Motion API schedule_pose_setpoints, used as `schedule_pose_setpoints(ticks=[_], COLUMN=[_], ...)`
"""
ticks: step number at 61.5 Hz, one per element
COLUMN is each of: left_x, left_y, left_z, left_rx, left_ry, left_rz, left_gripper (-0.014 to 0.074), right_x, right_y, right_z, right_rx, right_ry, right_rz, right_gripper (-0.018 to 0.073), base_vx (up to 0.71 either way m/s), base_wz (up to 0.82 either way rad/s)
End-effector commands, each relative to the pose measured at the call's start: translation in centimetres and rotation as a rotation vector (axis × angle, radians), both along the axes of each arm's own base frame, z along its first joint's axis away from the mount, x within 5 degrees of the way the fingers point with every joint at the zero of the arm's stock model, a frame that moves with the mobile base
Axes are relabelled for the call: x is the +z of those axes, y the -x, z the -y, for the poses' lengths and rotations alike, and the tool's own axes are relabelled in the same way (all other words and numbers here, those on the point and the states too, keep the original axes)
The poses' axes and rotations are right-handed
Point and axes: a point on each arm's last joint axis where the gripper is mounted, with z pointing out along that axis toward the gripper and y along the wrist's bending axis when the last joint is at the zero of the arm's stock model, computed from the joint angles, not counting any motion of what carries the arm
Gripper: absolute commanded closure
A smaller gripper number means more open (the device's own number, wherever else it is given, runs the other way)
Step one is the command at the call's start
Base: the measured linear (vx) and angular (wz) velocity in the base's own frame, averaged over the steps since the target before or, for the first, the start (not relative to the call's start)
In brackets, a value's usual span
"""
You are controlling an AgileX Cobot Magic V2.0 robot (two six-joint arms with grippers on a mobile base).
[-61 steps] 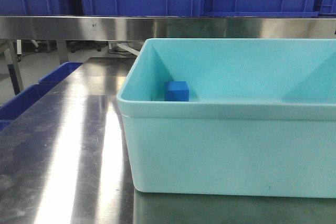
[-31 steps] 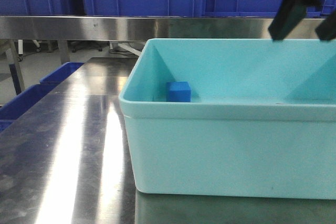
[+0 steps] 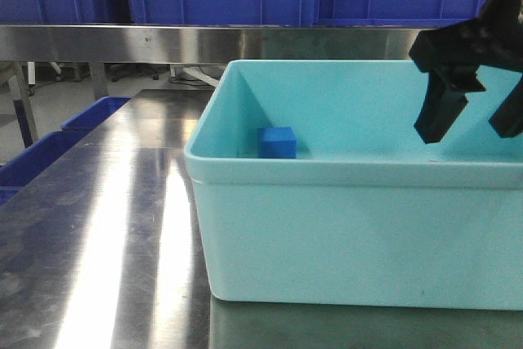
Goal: Pick red cube and place on left shelf
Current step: 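Lower the open right gripper around the red cube and close it, then lift the red cube out of the tub with the right gripper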
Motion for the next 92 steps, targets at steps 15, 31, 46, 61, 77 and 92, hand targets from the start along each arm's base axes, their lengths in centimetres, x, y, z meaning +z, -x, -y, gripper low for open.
schedule_pose_setpoints(ticks=[15,31,46,61,77,92], left_x=[0.0,0.0,0.0,0.0,0.0,0.0], left_y=[-0.1,-0.1,-0.1,-0.1,-0.1,-0.1], left_z=[-0.1,-0.1,-0.1,-0.1,-0.1,-0.1], left_rx=[0.01,0.01,0.01,0.01,0.01,0.01], left_ry=[0.016,0.016,0.016,0.016,0.016,0.016], left_rz=[0.054,0.054,0.054,0.054,0.054,0.054], left_gripper=[0.0491,0.0491,0.0491,0.0491,0.0491,0.0491], right_x=[0.3,-1.6,-2.4,-0.6,7.7,12.6], right_y=[-0.9,-1.3,-1.5,-1.7,0.0,5.0], right_z=[-1.0,-1.6,-1.7,-1.8,-0.9,1.1], right_rx=[-0.004,0.011,0.011,0.012,0.021,0.044], right_ry=[-0.049,-0.024,-0.013,-0.038,-0.169,-0.23], right_rz=[0.021,-0.053,-0.082,-0.015,0.406,0.75], right_gripper=[-0.0021,-0.0021,0.0028,0.0511,0.0502,0.0502], base_vx=[0.0,0.0,0.0,0.0,0.0,0.0], base_wz=[0.0,0.0,0.0,0.0,0.0,0.0])
